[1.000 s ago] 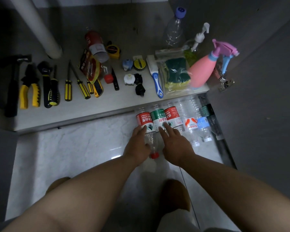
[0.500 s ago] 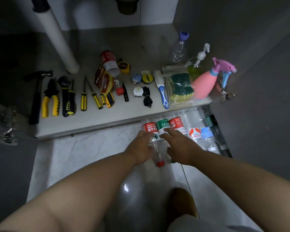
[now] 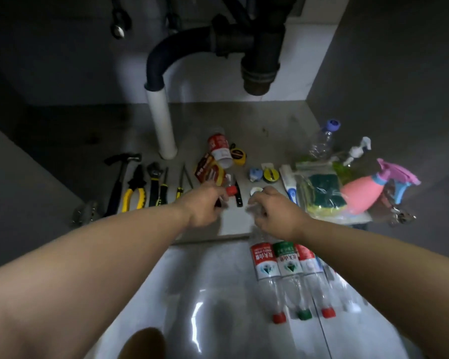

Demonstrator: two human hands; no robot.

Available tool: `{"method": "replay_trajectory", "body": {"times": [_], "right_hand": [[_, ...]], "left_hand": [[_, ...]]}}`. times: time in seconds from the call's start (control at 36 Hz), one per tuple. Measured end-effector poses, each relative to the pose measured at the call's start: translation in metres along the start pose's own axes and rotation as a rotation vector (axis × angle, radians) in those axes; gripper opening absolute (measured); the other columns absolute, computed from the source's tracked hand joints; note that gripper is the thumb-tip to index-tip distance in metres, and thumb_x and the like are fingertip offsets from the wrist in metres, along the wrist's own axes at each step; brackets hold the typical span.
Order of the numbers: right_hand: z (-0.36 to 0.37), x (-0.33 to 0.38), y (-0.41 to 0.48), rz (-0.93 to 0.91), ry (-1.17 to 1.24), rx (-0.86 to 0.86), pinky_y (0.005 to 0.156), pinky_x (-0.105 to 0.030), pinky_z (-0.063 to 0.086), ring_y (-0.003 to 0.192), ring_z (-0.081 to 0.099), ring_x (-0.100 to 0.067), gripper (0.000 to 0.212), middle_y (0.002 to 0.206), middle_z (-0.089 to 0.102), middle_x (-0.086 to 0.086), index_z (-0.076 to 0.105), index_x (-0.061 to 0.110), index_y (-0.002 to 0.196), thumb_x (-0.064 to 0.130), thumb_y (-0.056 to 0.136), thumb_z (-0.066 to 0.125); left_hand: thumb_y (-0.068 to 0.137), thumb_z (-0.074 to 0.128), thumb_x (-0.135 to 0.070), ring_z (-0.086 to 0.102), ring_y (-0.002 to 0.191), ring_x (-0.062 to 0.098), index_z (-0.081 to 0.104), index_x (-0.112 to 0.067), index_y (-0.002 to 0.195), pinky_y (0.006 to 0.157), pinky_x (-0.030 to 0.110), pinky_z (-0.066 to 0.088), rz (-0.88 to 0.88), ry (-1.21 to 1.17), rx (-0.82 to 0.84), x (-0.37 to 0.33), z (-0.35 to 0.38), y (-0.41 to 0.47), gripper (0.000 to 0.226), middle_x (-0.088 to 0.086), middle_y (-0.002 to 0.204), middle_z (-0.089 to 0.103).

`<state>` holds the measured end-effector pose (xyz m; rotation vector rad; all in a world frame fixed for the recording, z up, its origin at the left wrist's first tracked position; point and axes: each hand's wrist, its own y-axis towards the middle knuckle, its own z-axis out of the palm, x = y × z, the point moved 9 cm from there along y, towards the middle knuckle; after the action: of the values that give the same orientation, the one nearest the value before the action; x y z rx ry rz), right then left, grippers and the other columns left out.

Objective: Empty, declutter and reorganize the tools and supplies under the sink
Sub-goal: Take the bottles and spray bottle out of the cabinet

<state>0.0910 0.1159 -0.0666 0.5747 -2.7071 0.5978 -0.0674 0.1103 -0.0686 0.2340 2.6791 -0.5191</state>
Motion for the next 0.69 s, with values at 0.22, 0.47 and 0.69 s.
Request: {"method": "replay_trajectory", "body": {"times": [0.22, 0.47, 0.69], "right_hand": [[0.002, 0.008, 0.070, 0.093, 0.144, -0.113, 0.082, -0.038, 0.053, 0.100, 0.060, -0.034, 0.050, 0.115, 0.056, -0.016, 0.048, 0.013, 0.126, 0.020, 0.082, 0.070], [0.000, 0.007, 0.115, 0.156, 0.200, -0.178, 0.093, -0.047, 0.051, 0.116, 0.053, -0.038, 0.058, 0.131, 0.052, -0.019, 0.045, 0.010, 0.136, 0.027, 0.087, 0.071], [-0.018, 0.004, 0.144, 0.286, 0.306, -0.188, 0.094, -0.052, 0.054, 0.113, 0.060, -0.039, 0.059, 0.135, 0.049, -0.019, 0.041, 0.010, 0.138, 0.024, 0.087, 0.067]], "left_hand": [[0.090, 0.069, -0.033, 0.043, 0.137, 0.034, 0.032, -0.029, 0.151, 0.108, 0.047, 0.042, -0.216, -0.108, -0.249, 0.058, -0.002, 0.032, 0.072, 0.009, 0.149, 0.039], [0.090, 0.070, -0.045, 0.048, 0.132, 0.031, 0.044, -0.020, 0.151, 0.110, 0.044, 0.042, -0.356, -0.386, -0.467, 0.081, -0.007, 0.069, 0.071, 0.011, 0.142, 0.050], [0.079, 0.082, -0.045, 0.059, 0.120, 0.025, 0.055, -0.017, 0.134, 0.100, 0.044, 0.051, -0.290, -0.576, -0.472, 0.092, 0.001, 0.076, 0.067, 0.007, 0.132, 0.061]]}}
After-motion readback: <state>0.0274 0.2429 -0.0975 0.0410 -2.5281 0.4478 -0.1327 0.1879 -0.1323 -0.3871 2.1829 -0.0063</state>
